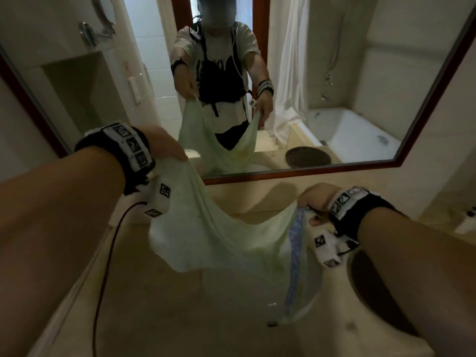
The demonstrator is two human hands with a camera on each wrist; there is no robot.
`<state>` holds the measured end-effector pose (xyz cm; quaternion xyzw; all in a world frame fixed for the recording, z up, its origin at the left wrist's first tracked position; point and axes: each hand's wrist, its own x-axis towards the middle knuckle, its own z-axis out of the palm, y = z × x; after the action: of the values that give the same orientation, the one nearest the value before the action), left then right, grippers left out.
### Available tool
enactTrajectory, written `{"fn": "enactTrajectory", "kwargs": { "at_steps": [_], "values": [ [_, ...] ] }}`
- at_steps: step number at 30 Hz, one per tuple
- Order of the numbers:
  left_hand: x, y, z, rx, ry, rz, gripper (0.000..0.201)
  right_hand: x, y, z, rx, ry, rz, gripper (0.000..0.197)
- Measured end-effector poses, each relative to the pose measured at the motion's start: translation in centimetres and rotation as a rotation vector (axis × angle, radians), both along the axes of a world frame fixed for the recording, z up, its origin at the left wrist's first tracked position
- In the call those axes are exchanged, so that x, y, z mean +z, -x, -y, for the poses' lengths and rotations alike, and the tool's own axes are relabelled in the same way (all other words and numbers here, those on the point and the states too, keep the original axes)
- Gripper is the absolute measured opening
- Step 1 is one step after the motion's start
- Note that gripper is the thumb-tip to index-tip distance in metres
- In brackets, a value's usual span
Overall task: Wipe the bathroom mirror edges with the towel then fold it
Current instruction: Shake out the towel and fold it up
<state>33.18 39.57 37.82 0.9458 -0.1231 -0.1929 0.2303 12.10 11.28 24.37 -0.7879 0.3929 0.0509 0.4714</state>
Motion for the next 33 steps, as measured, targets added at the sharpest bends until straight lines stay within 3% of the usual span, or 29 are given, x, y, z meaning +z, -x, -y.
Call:
{"fn": "enactTrajectory", "kwargs": {
  "at_steps": [3, 6, 10, 13, 16, 20, 25, 33],
  "values": [
    [-2.3, 0.9, 1.4, -0.017, 0.180, -0.251, 0.033, 1.4, -1.4, -1.2, -0.054, -0.198, 0.157, 0.027],
    [-3.6, 2.9, 3.2, -0.145, 0.330, -0.336, 0.012, 2.7, -2.2, -3.1, -0.075, -0.420, 0.317, 0.020],
    [-5.0, 5.2, 5.2, -0.317, 0.535, -0.428, 0.024, 4.3, -2.5, -5.1, -0.117, -0.626, 0.402, 0.011],
    [-5.7, 5.7, 6.4, -0.400, 0.574, -0.422, 0.025, 5.0, -2.5, -5.9, -0.092, -0.744, 0.416, 0.020],
    [-5.6, 6.6, 7.7, -0.446, 0.554, -0.378, 0.024, 5.1, -2.4, -6.0, -0.072, -0.760, 0.445, 0.035],
    [-5.1, 7.6, 9.0, -0.506, 0.483, -0.285, 0.014, 4.9, -1.9, -5.6, -0.065, -0.698, 0.463, 0.027],
    [-4.3, 8.5, 10.1, -0.678, 0.172, 0.108, 0.031, 4.5, -1.4, -4.9, -0.047, -0.604, 0.454, 0.025],
    [-2.4, 9.6, 11.1, -0.769, 0.020, 0.421, 0.005, 4.7, 0.4, -3.6, 0.151, -0.527, 0.371, 0.011]
  ]
}}
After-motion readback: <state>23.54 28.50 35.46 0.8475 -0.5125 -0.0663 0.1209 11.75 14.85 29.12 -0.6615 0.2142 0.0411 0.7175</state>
